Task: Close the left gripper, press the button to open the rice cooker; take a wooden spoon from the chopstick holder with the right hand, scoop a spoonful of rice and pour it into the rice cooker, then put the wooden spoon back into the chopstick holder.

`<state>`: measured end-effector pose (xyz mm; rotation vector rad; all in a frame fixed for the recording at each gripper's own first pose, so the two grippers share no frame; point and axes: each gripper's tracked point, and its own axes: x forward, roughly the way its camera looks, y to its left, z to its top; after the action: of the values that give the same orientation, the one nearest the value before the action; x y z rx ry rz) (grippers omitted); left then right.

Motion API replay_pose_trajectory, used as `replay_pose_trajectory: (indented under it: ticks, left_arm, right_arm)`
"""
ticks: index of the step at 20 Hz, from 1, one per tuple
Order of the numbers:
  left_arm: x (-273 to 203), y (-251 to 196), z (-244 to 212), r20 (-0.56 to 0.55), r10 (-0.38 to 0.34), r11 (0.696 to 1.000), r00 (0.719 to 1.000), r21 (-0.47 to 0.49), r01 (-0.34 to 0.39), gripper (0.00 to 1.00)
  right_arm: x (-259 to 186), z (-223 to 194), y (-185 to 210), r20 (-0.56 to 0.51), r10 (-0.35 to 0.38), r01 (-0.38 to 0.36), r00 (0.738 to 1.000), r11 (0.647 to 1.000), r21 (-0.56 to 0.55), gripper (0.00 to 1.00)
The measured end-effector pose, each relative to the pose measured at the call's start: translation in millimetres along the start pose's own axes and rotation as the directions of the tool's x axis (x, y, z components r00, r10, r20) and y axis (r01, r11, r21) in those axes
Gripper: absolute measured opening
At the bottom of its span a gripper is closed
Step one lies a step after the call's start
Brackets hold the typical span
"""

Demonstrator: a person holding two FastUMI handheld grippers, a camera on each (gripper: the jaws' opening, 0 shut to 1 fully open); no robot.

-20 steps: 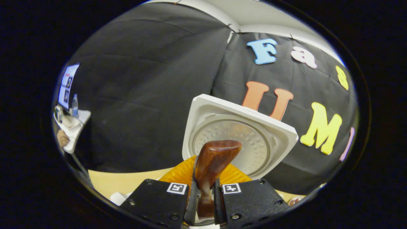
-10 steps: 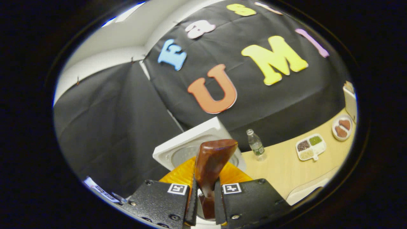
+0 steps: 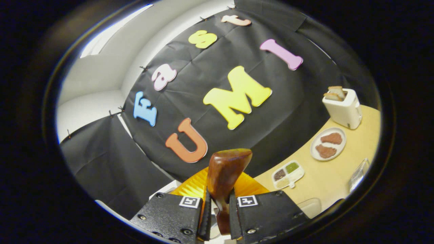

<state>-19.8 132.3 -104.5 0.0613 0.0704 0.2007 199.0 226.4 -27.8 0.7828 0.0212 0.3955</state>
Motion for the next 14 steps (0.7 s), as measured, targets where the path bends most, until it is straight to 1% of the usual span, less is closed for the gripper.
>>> replay_pose_trajectory:
  ticks: [2, 6, 8, 11, 14]
  left_arm:
    - [0.4, -11.5, 3.5, 0.006, -0.022, 1.0, 1.0, -0.003, 0.022, 0.95]
    - [4.4, -31.3, 4.8, 0.01, -0.053, 0.999, 0.999, 0.012, 0.053, 0.95]
    - [6.7, -39.5, 7.3, 0.009, -0.066, 0.998, 0.998, 0.023, 0.066, 0.95]
    - [7.0, -51.3, 10.0, 0.014, -0.083, 0.996, 0.996, 0.038, 0.082, 0.95]
    - [7.0, -60.9, 11.5, 0.015, -0.096, 0.994, 0.995, 0.051, 0.095, 0.95]
  right_arm:
    - [-14.4, 26.9, -45.5, 0.043, -0.069, 0.071, 0.997, 0.997, -0.03, 0.27]
    - [-42.6, 67.7, -135.9, 0.102, -0.197, 0.202, 0.975, 0.978, -0.051, 0.27]
    - [-57.4, 80.1, -172.7, 0.118, -0.248, 0.257, 0.961, 0.964, -0.065, 0.27]
    - [-81.0, 95.1, -218.0, 0.149, -0.307, 0.321, 0.94, 0.943, -0.087, 0.27]
    - [-96.0, 87.5, -256.7, 0.138, -0.362, 0.376, 0.922, 0.922, -0.092, 0.27]
